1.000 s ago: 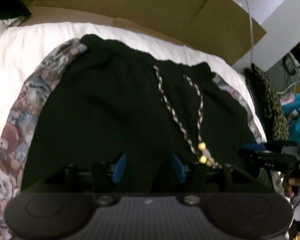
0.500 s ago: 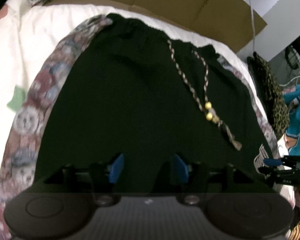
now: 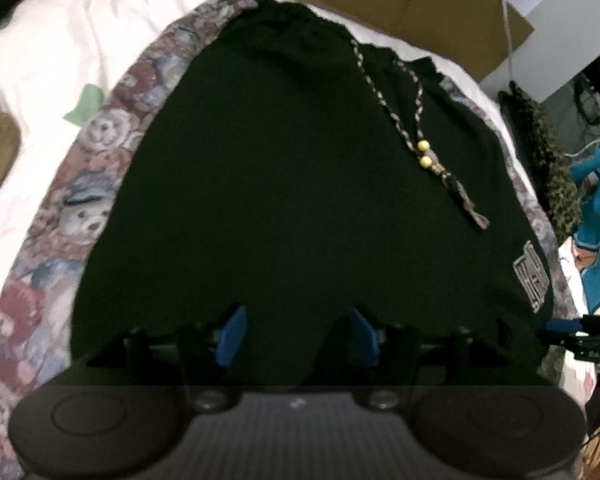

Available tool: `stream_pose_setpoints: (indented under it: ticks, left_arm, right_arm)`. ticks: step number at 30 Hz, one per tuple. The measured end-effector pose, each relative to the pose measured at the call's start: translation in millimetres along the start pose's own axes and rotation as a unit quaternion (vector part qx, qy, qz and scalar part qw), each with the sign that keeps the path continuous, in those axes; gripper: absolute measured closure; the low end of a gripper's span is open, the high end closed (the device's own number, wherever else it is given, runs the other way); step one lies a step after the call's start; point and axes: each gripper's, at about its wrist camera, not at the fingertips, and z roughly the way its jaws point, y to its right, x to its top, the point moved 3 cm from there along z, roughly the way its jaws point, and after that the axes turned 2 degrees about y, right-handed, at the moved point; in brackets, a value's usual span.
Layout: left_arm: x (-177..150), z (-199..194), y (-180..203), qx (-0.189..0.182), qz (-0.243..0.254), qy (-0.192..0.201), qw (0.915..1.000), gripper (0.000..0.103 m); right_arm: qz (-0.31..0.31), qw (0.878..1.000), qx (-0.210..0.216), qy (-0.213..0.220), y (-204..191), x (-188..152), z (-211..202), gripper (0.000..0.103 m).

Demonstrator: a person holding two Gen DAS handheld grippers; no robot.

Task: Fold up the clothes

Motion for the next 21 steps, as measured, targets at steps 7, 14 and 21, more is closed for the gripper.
stream_pose_setpoints:
  ticks: [7,14,21]
  left_arm:
    - [-15.5,-33.4,-27.7,0.016,-0.040,0.019,0.9989,0.042]
    - [-29.0,-90.7,-70.1,0.055,-0.100,0.083,0.9901,0.041]
    - [-52.9,-122.8,-115.8,0.096,-0.168,0.098,0.9762,0.041]
  right_arm:
    - [-0.035,0.997,0.066,0.021,-56.7,2.2,-22.4,0.054]
    - [-0.061,0.990,0.130,0.004,-110.4,2.4,-16.6,0.054]
    - [-0.032,0.983,0.177,-0.037,-144.1,-9.8,-3.1,0.053]
